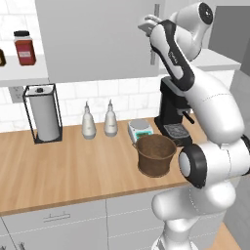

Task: Open the cabinet, pick up the bread from the cabinet and place it in the basket. Then move the basket to the dining counter.

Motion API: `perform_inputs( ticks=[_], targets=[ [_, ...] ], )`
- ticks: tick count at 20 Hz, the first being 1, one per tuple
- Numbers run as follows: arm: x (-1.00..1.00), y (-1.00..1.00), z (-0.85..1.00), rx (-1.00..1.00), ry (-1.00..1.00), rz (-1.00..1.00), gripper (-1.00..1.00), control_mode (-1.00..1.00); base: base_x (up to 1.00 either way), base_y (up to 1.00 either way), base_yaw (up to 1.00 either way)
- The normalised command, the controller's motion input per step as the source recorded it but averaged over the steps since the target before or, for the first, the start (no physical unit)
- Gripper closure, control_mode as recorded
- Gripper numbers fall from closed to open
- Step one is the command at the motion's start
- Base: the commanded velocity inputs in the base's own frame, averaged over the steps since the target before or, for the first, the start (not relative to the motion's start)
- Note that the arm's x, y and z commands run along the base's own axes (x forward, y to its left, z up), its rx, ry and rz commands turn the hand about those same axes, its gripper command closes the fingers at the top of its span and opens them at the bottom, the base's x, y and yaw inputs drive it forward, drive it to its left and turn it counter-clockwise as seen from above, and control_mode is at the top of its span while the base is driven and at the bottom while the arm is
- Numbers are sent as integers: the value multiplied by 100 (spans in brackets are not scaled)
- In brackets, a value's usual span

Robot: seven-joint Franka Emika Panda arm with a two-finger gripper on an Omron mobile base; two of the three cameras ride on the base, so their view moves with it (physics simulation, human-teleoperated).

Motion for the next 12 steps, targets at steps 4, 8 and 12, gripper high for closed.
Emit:
perform_inputs(
  ticks=[4, 8, 12],
  targets=[
    [6, 8, 0, 0, -10, 0, 100, -100, 0, 0, 0],
    [-66, 10, 9, 0, -2, 0, 100, -100, 0, 0, 0],
    [-92, 11, 13, 0, 0, 0, 100, -100, 0, 0, 0]
  ],
)
